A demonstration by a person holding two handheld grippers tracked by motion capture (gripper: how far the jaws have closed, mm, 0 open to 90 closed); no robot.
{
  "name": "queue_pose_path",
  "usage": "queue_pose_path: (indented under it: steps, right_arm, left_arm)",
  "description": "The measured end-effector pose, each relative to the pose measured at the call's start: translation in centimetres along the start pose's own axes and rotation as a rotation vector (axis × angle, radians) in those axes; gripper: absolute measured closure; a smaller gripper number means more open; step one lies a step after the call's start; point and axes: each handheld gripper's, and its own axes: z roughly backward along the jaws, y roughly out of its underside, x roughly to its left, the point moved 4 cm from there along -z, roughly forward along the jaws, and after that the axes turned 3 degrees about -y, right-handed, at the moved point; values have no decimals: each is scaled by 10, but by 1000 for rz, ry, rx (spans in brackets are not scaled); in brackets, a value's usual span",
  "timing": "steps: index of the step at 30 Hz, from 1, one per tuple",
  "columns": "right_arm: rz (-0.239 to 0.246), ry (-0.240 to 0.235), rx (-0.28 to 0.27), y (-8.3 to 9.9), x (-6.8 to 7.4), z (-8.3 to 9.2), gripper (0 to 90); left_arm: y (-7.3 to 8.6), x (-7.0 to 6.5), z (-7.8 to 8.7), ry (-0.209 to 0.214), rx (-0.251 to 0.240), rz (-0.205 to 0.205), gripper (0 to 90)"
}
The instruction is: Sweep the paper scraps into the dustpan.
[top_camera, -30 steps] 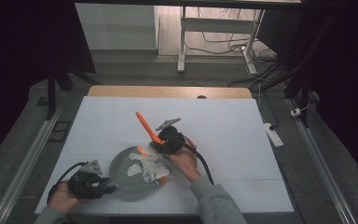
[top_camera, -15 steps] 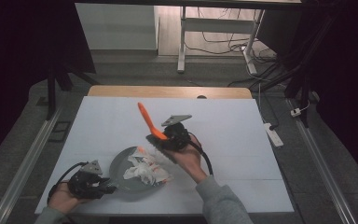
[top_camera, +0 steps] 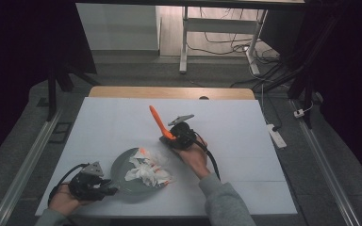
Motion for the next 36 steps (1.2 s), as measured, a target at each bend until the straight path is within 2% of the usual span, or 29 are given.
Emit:
queue_pose_path:
  steps: [7,9,11,12,13,14,15,16,18,20,22,23,26,30,32,36]
  right_arm:
    - [38,-60,21,-5,27,-16,704]
    - [49,-105,20,-7,42,-21,704]
    - [53,-122,20,-8,48,-22,704]
    - [61,-159,13,-9,58,-23,704]
    - [52,-197,2,-10,62,-22,704]
    - [52,-197,2,-10,62,-22,704]
    - [45,-227,-10,-12,65,-20,704]
    - [52,-232,-21,-13,68,-17,704]
    - [78,-220,-46,-17,71,-11,704]
    - [73,-211,-83,-21,67,-1,704]
    - [74,-171,-117,-23,57,13,704]
    - [74,-171,-117,-23,57,13,704]
    - [65,-138,-131,-23,45,26,704]
    - [63,-80,-110,-18,30,32,703]
    - [52,-50,-87,-14,23,28,704]
    - [33,-36,-41,-6,16,10,703]
  left_arm:
    - [0,0,0,0,3,-3,616]
    - [-1,0,-1,-1,3,-4,616]
    - [-1,0,-1,-1,4,-4,616]
    - [0,0,-1,-1,3,-3,616]
    - [0,0,-1,-1,3,-3,616]
    - [0,0,-1,-1,3,-3,616]
    - [0,0,-1,0,4,-4,616]
    - [0,0,-1,1,3,-2,616]
    - [0,0,-1,0,2,-2,616]
    - [0,0,-1,-1,1,-2,616]
    - [0,0,-1,-1,2,-3,616]
    - [0,0,-1,0,2,-3,616]
    - [0,0,-1,-1,0,-1,616]
    - [0,0,-1,-1,2,-3,616]
    - [0,0,-1,-1,4,-2,616]
    - [0,0,-1,1,2,-1,616]
